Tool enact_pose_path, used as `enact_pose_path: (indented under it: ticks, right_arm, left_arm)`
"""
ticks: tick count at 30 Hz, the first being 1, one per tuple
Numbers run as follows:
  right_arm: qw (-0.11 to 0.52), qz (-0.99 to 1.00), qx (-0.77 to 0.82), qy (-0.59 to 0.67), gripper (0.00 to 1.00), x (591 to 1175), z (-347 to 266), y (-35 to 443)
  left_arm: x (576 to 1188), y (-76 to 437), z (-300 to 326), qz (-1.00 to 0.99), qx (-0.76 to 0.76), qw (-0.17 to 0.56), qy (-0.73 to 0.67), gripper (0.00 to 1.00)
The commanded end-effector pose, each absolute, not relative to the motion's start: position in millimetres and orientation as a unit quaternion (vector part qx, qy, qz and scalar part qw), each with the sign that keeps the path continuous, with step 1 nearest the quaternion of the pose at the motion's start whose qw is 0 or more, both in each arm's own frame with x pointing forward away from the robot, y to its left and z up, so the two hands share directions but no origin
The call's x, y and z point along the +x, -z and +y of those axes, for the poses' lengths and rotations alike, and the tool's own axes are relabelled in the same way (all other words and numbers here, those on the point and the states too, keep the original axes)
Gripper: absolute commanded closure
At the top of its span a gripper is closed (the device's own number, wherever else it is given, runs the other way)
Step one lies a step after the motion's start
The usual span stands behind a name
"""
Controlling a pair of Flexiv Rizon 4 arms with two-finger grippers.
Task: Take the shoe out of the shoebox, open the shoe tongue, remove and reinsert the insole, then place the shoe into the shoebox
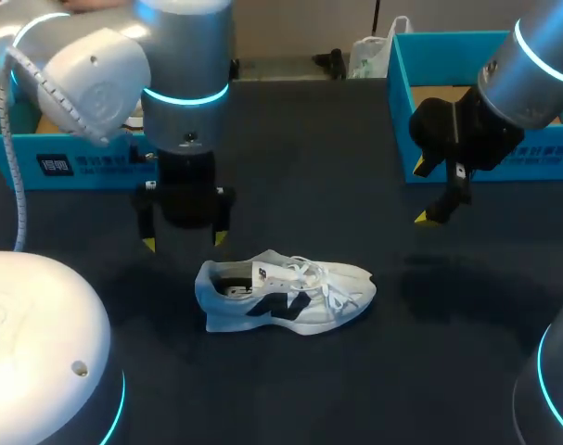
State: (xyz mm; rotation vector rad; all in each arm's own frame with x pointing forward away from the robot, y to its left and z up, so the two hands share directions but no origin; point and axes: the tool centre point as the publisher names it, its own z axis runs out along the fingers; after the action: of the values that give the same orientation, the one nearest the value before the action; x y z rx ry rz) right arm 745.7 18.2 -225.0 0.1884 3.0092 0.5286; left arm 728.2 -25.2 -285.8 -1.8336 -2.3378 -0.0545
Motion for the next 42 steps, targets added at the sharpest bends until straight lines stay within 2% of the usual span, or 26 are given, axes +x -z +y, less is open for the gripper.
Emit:
enact_pose_path:
  ticks: [1,7,18,35,42]
  right_arm:
    - [0.041,0.982,0.062,-0.172,0.0,745.6,19.1,226.1]
    - [0.041,0.982,0.062,-0.172,0.0,745.6,19.1,226.1]
    - [0.041,0.982,0.062,-0.172,0.0,745.6,19.1,226.1]
    - [0.041,0.982,0.062,-0.172,0.0,745.6,19.1,226.1]
    - [0.041,0.982,0.062,-0.172,0.0,745.6,19.1,226.1]
  left_arm:
    - [725.7,285.3,-21.7,-0.784,-0.615,0.08,0.019,0.0]
    - [756.3,279.6,4.1,-0.83,-0.545,0.12,0.006,0.0]
    - [773.2,265.4,42.0,-0.882,-0.422,0.172,-0.123,0.0]
    - [759.2,271.0,78.4,-0.885,-0.335,0.134,-0.296,0.0]
    - [752.6,276.5,96.8,-0.884,-0.285,0.146,-0.342,0.0]
